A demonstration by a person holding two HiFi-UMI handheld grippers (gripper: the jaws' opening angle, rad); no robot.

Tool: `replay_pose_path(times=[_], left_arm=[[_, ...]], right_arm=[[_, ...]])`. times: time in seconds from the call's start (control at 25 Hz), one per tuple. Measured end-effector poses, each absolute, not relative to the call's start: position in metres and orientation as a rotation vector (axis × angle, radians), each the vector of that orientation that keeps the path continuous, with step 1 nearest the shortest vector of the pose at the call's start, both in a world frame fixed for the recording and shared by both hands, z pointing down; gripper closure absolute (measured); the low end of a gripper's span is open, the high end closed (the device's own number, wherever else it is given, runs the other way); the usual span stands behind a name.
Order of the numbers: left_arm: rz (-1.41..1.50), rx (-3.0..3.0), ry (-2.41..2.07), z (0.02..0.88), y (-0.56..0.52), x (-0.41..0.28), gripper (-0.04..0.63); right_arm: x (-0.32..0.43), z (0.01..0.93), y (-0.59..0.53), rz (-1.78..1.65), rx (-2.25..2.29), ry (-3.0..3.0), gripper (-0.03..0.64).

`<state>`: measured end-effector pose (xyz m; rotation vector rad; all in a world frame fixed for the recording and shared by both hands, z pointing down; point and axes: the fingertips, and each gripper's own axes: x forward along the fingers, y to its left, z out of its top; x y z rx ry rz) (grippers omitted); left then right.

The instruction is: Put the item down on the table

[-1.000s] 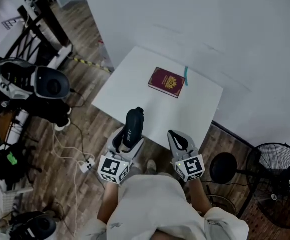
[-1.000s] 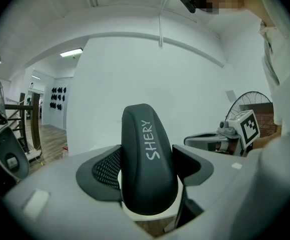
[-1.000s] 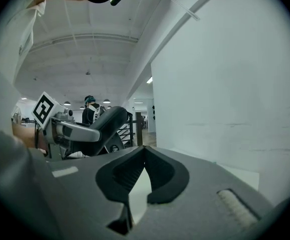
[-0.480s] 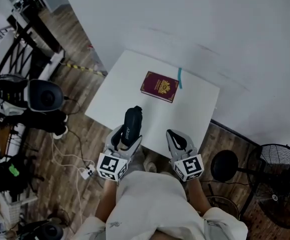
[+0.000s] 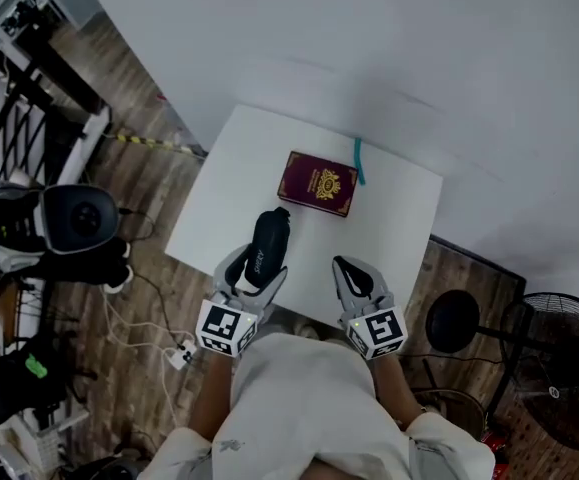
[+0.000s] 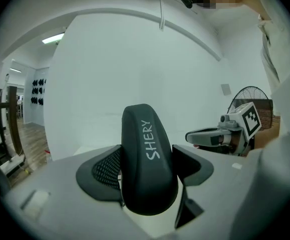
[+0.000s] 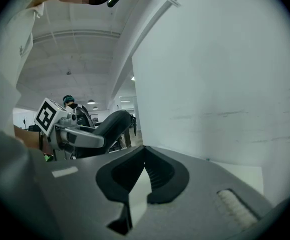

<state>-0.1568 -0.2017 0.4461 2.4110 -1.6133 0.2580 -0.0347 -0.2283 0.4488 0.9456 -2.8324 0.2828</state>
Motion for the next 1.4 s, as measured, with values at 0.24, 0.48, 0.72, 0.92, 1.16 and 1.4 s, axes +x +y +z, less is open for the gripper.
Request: replay_pose_path(times=[0.24, 0.48, 0.72, 0.92, 1.16, 1.4], left_arm=[[0.276, 2.441, -1.508, 0.463, -0.24, -0.177, 0.258], [0.305, 2.47, -1.401, 0.483, -0.27, -0.193, 0.258], [0.353, 2.521, -1.286, 0.503, -0.289, -0.204, 0.258], [0.388, 2.549, -1.188, 0.521, -0.302, -0.203, 0.258], [0.468, 2.553, -1.062, 0.555, -0.309, -0.193, 0.258], [0.545, 2.506, -1.009, 0.588, -0.31, -0.186, 0.258]], right_arm=[[-0.055, 0.464, -0.261, 0.325, 1.011, -2.77, 0.614], [-0.066, 0.49, -0.283, 0.38, 1.081, -2.671, 0.612], [-0.072, 0.512, -0.29, 0.428, 1.144, -2.575, 0.614], [-0.074, 0.527, -0.296, 0.463, 1.212, -2.51, 0.614], [-0.074, 0.552, -0.296, 0.513, 1.275, -2.418, 0.612], [-0.072, 0.577, -0.294, 0.551, 1.278, -2.364, 0.612]])
